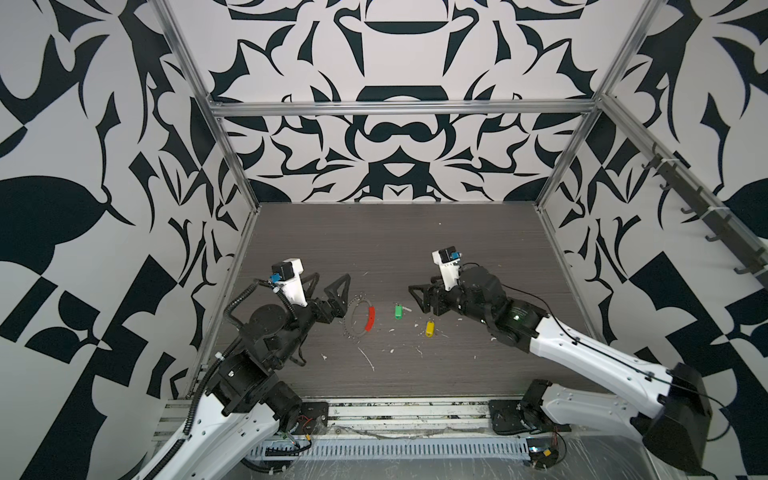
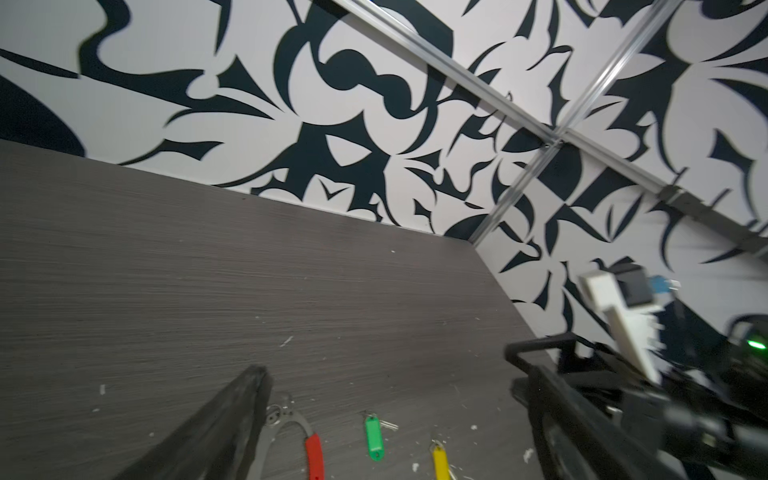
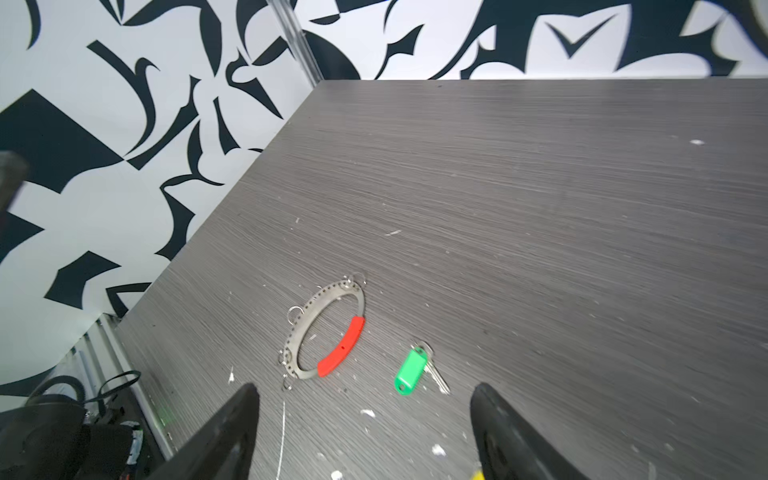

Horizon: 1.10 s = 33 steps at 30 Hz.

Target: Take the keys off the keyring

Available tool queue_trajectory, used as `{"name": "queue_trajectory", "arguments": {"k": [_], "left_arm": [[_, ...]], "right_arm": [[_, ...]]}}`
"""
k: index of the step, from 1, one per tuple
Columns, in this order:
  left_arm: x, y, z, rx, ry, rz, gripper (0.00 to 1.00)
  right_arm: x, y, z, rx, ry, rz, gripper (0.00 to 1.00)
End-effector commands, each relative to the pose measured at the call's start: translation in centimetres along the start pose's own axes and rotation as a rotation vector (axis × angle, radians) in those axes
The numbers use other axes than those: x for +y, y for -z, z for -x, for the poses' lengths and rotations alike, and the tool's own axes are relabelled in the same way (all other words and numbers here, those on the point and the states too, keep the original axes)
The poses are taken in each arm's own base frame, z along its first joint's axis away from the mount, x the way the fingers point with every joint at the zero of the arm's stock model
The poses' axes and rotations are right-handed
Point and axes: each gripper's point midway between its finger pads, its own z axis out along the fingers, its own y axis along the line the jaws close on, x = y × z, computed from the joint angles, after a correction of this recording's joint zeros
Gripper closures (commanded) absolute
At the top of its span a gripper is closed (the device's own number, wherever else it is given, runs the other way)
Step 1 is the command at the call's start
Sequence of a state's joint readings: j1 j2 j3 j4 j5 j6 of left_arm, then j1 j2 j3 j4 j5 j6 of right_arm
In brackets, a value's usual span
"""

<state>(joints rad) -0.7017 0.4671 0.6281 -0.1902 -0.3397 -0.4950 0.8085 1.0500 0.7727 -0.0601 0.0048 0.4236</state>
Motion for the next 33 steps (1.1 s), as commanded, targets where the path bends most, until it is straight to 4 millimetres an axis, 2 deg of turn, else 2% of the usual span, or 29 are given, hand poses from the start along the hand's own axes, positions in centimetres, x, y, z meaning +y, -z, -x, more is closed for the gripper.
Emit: {"name": "queue_trajectory", "arguments": {"k": [1, 3, 6, 8, 9, 11, 13, 18, 25, 31, 32, 33], "left_arm": [[3.6, -0.7, 0.2, -0.065, -0.056, 0.196, 0.01], [4.4, -1.4, -0.3, -0.066, -0.066, 0.232, 0.01], [5.6, -2.6, -0.7, -0.060, -0.044, 0.262, 0.01], [7.2, -3.4, -1.2, -0.043, -0.028, 0.315, 0.01], [8.2, -3.8, -1.4, -0.033, -0.012, 0.345, 0.01], [10.0, -4.5, -1.7, -0.018, 0.009, 0.385, 0.01], [11.9, -4.8, -1.5, -0.041, 0.026, 0.445, 0.01], [15.4, -5.1, -1.3, -0.129, -0.018, 0.606, 0.01], [22.0, -5.2, -1.5, -0.082, -0.108, 0.899, 0.01], [28.4, -3.8, -3.4, 0.038, -0.176, 1.135, 0.01], [29.0, -3.6, -3.3, 0.040, -0.174, 1.158, 0.01], [30.0, -3.8, -4.3, 0.074, -0.177, 1.178, 0.01]], "right_arm": [[-0.9, 2.0, 0.5, -0.069, 0.018, -0.037, 0.17], [-1.4, 3.0, 0.3, -0.092, 0.017, -0.053, 0.16], [-2.9, 4.0, -0.2, -0.123, -0.003, -0.111, 0.09], [-3.4, 4.5, -0.5, -0.129, -0.010, -0.133, 0.06], [-3.6, 4.7, -0.7, -0.127, -0.013, -0.135, 0.01], [-4.6, 5.2, -0.7, -0.145, -0.034, -0.185, 0.00], [-4.7, 5.5, -0.8, -0.150, -0.037, -0.189, 0.01], [-5.2, 5.8, -1.4, -0.148, -0.044, -0.206, 0.01], [-5.4, 6.5, -1.4, -0.175, -0.041, -0.203, 0.00], [-5.5, 6.9, -1.1, -0.201, -0.038, -0.201, 0.01], [-5.4, 6.9, -1.1, -0.202, -0.035, -0.199, 0.01], [-5.4, 6.9, -1.1, -0.205, -0.035, -0.200, 0.01]]}}
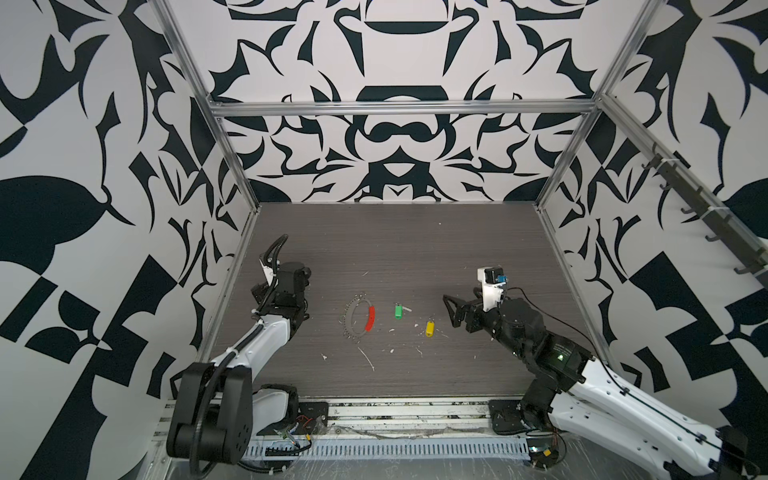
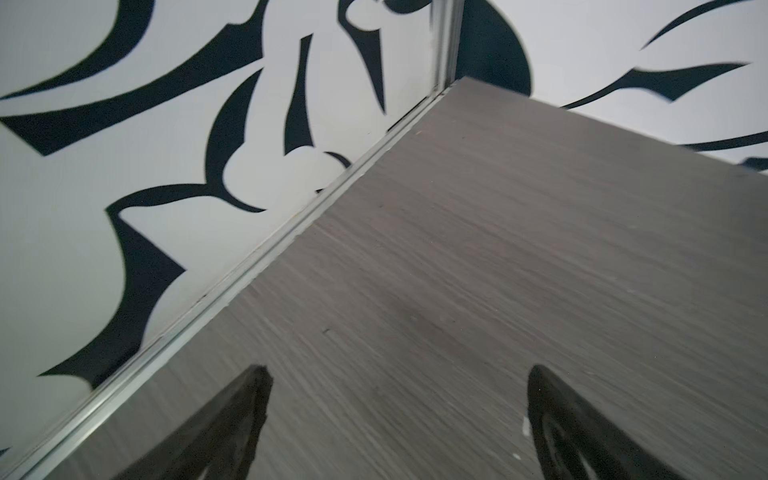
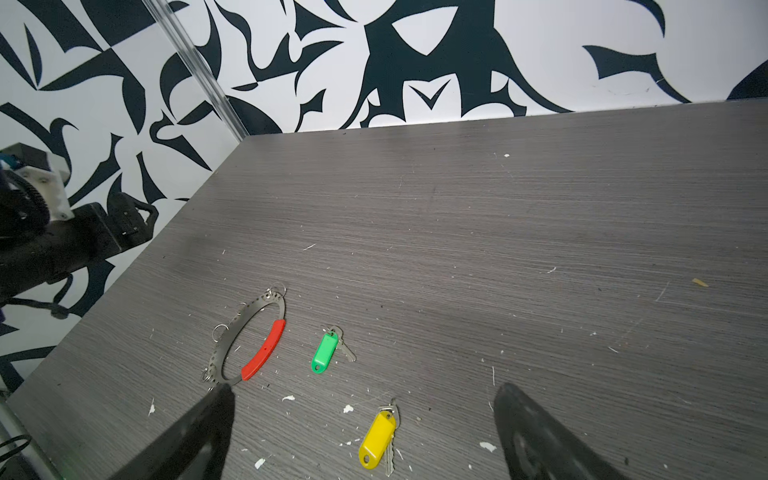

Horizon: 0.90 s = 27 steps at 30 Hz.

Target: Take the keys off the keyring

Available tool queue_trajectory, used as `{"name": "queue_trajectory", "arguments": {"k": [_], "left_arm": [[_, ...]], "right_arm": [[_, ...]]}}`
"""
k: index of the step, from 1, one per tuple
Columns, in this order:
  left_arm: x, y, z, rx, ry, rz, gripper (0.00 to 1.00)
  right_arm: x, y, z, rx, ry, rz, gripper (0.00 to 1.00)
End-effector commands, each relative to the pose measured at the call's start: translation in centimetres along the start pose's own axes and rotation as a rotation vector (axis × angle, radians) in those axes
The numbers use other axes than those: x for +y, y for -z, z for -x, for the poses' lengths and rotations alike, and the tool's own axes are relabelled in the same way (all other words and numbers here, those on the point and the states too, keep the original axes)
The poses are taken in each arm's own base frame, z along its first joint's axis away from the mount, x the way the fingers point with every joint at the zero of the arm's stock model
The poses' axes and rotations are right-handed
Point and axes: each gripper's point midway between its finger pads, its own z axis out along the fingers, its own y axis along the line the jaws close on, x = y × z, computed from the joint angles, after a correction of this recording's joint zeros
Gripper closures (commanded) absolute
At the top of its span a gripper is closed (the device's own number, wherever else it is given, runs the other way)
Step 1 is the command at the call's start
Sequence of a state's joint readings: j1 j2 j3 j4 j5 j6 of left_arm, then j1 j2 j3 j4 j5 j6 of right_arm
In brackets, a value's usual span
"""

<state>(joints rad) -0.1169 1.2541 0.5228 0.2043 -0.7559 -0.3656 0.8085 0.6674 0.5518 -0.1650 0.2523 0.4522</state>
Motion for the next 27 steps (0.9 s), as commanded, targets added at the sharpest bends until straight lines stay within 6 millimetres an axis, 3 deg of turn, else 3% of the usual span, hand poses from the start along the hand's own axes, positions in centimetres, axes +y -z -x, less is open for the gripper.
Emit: {"name": "queue_trajectory", "arguments": {"k": [1, 8, 15, 21, 23, 27], "left_arm": [[0.9, -1.6, 0.7, -0.033, -0.018, 0.078, 0.01], [-1.0, -2.3, 1.1, -0.210, -0.041, -0.046, 0.01], [-3.1, -2.7, -0.1, -0.201, -0.066, -0.199, 0.01], [-3.2, -3.7, -1.5, -0.157, -0.028, -0.297, 0.01], [-2.9, -3.7, -1.0, -0.216, -0.014, -0.300, 0.01], [-3.2, -4.2, -1.3, -0.157, -0.025, -0.296, 0.01]], "right_arm": [[0.1, 0.2, 1.0, -0.049, -0.003, 0.001, 0.01], [-0.1, 0.3, 1.0, -0.051, -0.012, -0.007, 0.00], [-0.5, 0.2, 0.8, -0.061, -0.013, -0.023, 0.02], [-0.5, 0.5, 1.2, -0.104, -0.014, -0.007, 0.03], [-0.7, 0.5, 1.2, -0.111, -0.015, -0.018, 0.03], [-1.0, 0.3, 1.1, -0.119, 0.007, -0.030, 0.01]]}}
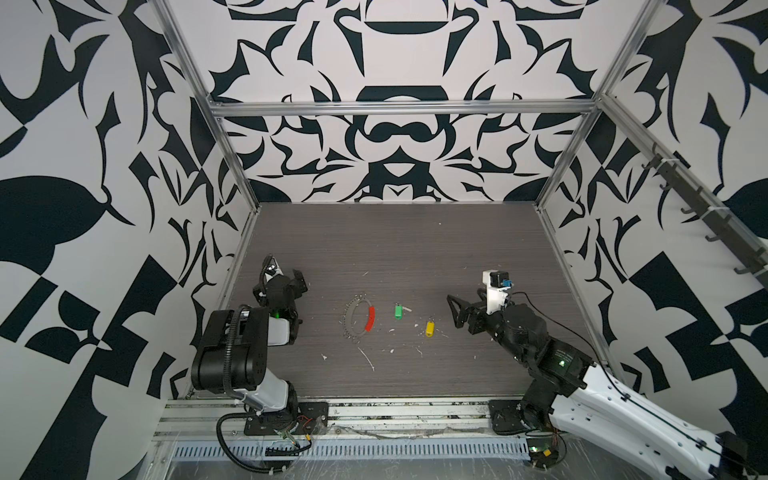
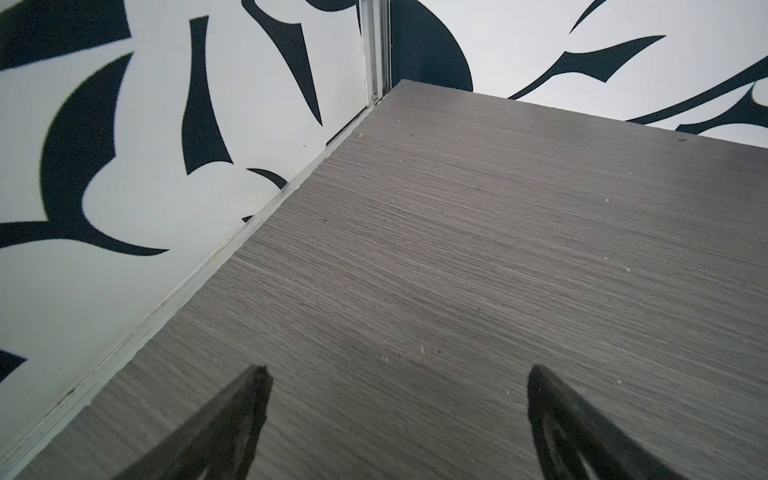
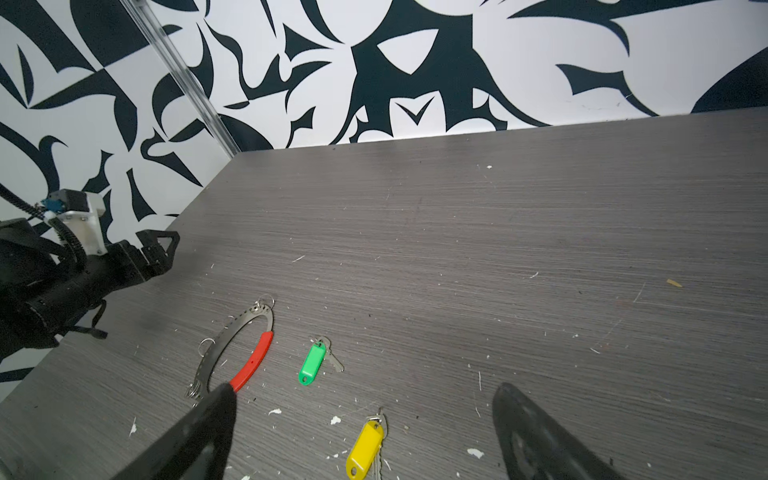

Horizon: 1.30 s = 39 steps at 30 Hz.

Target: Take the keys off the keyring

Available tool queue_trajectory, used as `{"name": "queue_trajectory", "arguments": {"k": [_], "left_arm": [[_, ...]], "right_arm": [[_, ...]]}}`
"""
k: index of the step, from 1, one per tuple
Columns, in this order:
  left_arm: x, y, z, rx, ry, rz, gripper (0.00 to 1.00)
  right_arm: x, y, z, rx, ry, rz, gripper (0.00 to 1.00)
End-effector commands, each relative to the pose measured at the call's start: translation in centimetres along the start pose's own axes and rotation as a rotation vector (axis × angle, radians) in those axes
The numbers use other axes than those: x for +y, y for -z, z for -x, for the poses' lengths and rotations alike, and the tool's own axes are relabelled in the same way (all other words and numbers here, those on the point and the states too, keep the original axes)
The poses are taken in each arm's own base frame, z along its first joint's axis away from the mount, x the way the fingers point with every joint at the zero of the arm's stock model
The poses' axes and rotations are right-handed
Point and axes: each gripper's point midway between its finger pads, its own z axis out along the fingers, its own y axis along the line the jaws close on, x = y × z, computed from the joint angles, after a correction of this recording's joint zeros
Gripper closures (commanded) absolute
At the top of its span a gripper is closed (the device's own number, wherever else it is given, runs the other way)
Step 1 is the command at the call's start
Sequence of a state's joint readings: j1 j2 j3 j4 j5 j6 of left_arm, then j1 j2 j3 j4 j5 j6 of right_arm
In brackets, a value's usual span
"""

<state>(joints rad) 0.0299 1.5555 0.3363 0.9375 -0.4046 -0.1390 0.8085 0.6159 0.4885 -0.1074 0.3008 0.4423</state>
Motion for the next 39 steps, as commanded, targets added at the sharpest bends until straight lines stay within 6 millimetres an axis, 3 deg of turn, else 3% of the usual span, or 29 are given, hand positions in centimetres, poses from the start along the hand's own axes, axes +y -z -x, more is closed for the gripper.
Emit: {"name": "queue_trajectory", "arguments": {"k": [1, 5, 13, 21, 28, 34, 39], "left_arm": [[-0.8, -0.1, 1.4, -0.060, 0.014, -0.042, 0.01], [-1.0, -0.2, 1.2, -0.036, 0.018, -0.051, 0.01], [-1.0, -0.2, 1.3, -0.044, 0.019, -0.051, 0.01], [-1.0, -0.2, 1.2, -0.041, 0.018, -0.050, 0.01], [-0.9, -0.2, 1.3, -0.043, 0.018, -0.049, 0.01], [-0.9, -0.2, 1.3, -0.043, 0.018, -0.049, 0.01], [-1.0, -0.2, 1.2, -0.042, 0.017, -0.050, 0.01]], "right_arm": [[0.0, -0.2, 1.0, -0.054, 0.024, -0.007, 0.01], [-0.5, -0.7, 0.7, -0.059, 0.072, -0.042, 0.01], [-4.3, -1.3, 0.9, -0.139, 0.084, -0.255, 0.01], [-7.6, -2.0, 2.8, -0.269, 0.230, -0.466, 0.01], [-14.5, -1.9, 4.8, -0.284, 0.265, -0.741, 0.01], [-20.2, -3.6, 2.4, -0.176, 0.279, -0.861, 0.01], [-21.9, -6.0, 0.4, -0.131, 0.265, -0.755, 0.01]]}}
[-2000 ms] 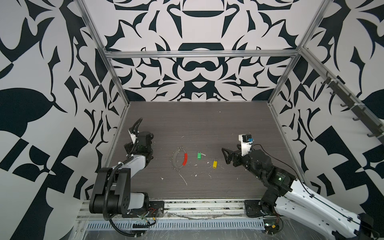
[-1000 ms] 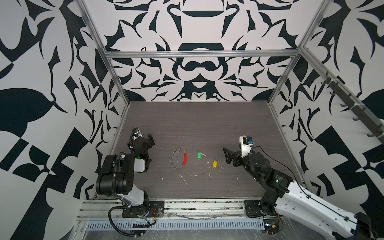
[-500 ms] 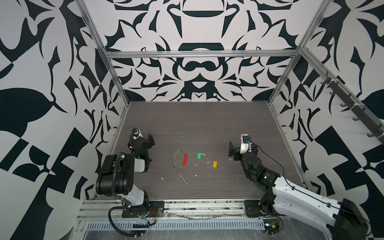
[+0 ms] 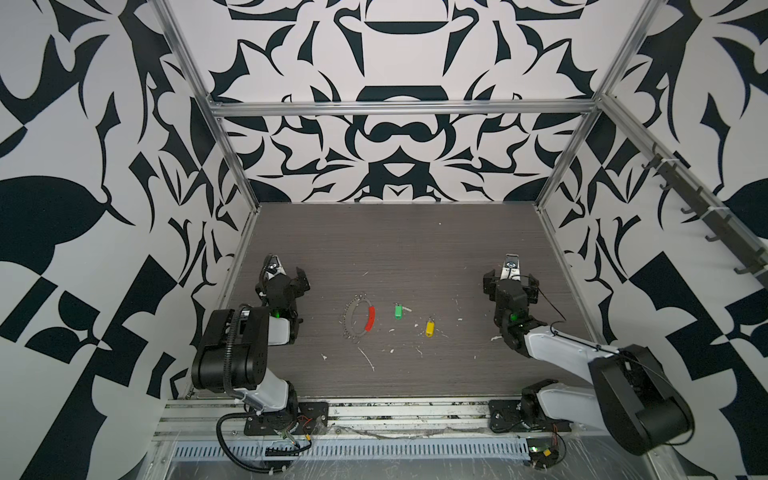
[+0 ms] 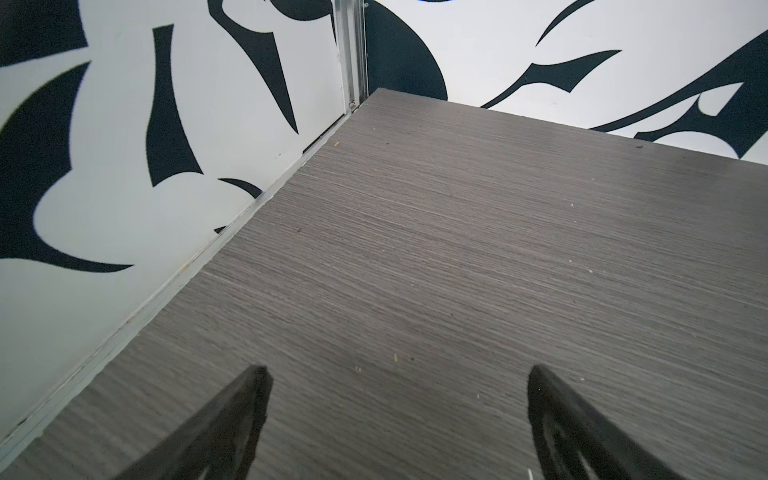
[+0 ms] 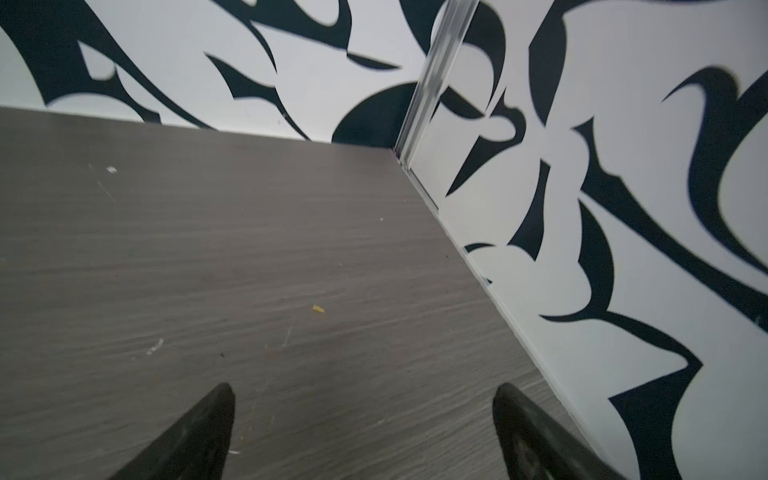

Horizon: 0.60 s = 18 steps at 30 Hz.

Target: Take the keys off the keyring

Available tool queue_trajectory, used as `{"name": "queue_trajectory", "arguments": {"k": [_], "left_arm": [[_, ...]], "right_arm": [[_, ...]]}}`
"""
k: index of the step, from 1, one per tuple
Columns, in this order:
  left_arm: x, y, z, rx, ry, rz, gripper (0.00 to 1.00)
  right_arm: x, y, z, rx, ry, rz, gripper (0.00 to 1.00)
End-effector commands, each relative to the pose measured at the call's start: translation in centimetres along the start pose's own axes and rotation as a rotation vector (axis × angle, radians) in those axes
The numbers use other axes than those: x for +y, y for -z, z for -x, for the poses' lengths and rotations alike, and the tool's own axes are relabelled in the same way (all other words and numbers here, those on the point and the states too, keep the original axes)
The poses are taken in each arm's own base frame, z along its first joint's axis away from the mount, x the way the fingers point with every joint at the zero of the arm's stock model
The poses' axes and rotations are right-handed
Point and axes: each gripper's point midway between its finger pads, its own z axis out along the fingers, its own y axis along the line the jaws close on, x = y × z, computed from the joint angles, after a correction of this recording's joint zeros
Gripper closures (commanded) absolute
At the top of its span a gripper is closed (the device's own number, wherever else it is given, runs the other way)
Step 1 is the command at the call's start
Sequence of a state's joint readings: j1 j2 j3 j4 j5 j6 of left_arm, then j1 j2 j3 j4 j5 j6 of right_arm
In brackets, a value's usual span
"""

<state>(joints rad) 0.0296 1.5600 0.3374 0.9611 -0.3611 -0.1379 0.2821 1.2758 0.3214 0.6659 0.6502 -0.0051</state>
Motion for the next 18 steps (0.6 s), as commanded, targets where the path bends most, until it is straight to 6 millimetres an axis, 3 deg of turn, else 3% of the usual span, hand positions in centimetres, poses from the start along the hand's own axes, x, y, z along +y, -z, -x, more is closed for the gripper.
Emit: {"name": "queue_trajectory", "arguments": {"k": [1, 8, 18], "left_arm": [[-0.1, -0.2, 0.9, -0.031, 0.013, -0.004, 0.01], [-0.1, -0.2, 0.9, -0.029, 0.012, -0.004, 0.01], [-0.1, -0.2, 0.8, -0.026, 0.011, -0.003, 0.01]], "right_arm": [[1.2, -1.0, 1.2, -0.079, -0.053, 0.100, 0.01], [2.0, -3.4, -1.6, -0.060, -0.068, 0.125, 0.01], [1.6, -4.4, -2.0, 0.000, -0.089, 0.129, 0.01]]}}
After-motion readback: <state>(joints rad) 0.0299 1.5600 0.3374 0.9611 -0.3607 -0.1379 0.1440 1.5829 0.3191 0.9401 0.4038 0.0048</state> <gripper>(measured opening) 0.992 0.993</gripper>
